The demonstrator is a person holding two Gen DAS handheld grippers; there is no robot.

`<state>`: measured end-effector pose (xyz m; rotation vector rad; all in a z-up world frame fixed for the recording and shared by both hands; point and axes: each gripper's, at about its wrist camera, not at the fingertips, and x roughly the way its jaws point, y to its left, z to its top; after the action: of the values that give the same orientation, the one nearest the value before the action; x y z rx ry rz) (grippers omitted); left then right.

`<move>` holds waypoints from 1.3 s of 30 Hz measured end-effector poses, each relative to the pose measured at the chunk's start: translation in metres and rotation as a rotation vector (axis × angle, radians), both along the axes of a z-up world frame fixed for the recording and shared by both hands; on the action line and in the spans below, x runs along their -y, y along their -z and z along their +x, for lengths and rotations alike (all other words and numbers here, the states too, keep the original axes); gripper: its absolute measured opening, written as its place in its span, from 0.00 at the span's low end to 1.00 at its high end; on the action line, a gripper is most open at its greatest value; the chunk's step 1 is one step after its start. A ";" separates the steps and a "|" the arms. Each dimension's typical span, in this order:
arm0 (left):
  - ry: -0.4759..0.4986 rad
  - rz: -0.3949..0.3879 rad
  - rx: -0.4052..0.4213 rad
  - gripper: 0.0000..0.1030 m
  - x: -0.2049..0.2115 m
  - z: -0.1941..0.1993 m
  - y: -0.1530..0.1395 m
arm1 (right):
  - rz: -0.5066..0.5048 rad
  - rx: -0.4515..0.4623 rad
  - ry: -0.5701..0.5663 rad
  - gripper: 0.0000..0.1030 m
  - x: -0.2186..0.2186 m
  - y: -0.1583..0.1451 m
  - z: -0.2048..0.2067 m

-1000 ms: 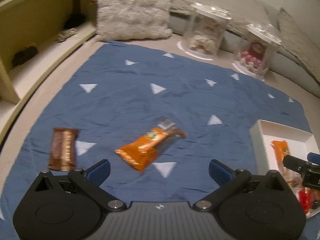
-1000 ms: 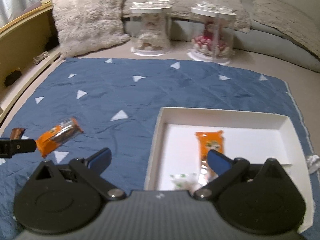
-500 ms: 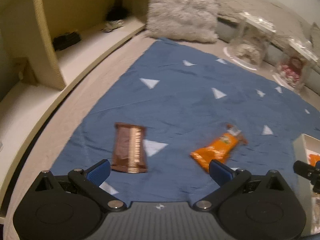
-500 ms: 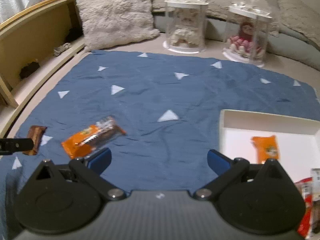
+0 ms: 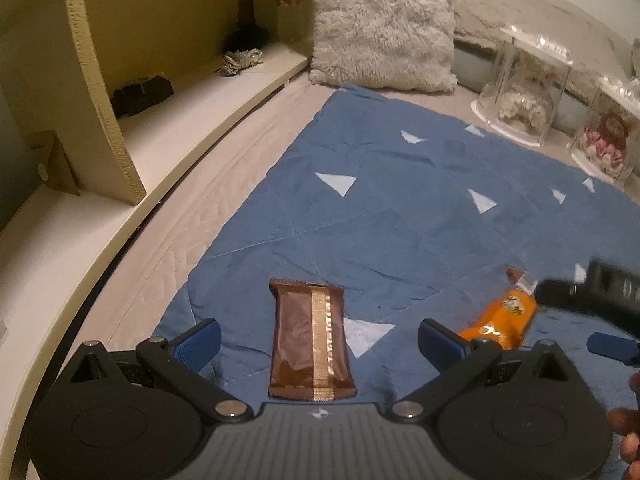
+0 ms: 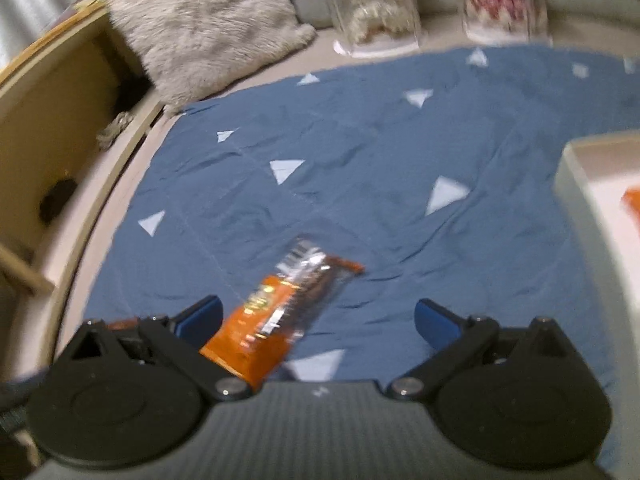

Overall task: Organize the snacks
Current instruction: 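Grasp the brown chocolate bar with the left tool while the right tool grasps the orange bar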

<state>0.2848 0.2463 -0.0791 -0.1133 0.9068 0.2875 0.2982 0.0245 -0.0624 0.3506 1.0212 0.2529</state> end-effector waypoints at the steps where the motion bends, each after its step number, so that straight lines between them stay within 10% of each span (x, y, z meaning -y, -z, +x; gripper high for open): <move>1: -0.001 0.004 -0.009 1.00 0.000 0.003 0.003 | 0.018 -0.012 0.025 1.00 -0.003 0.003 0.003; 8: -0.023 0.003 -0.059 0.92 -0.010 0.014 0.020 | 0.057 -0.068 0.125 0.95 -0.022 0.019 0.010; 20: -0.037 -0.019 -0.113 0.82 -0.012 0.016 0.028 | -0.035 -0.087 -0.015 0.48 -0.035 0.018 0.002; 39: -0.163 -0.092 -0.084 0.66 -0.016 0.022 0.030 | -0.264 -0.044 -0.466 0.42 0.036 -0.007 -0.050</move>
<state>0.3067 0.2620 -0.1094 -0.2626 0.9960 0.4040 0.2482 -0.0113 -0.0554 -0.1278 1.1572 0.5242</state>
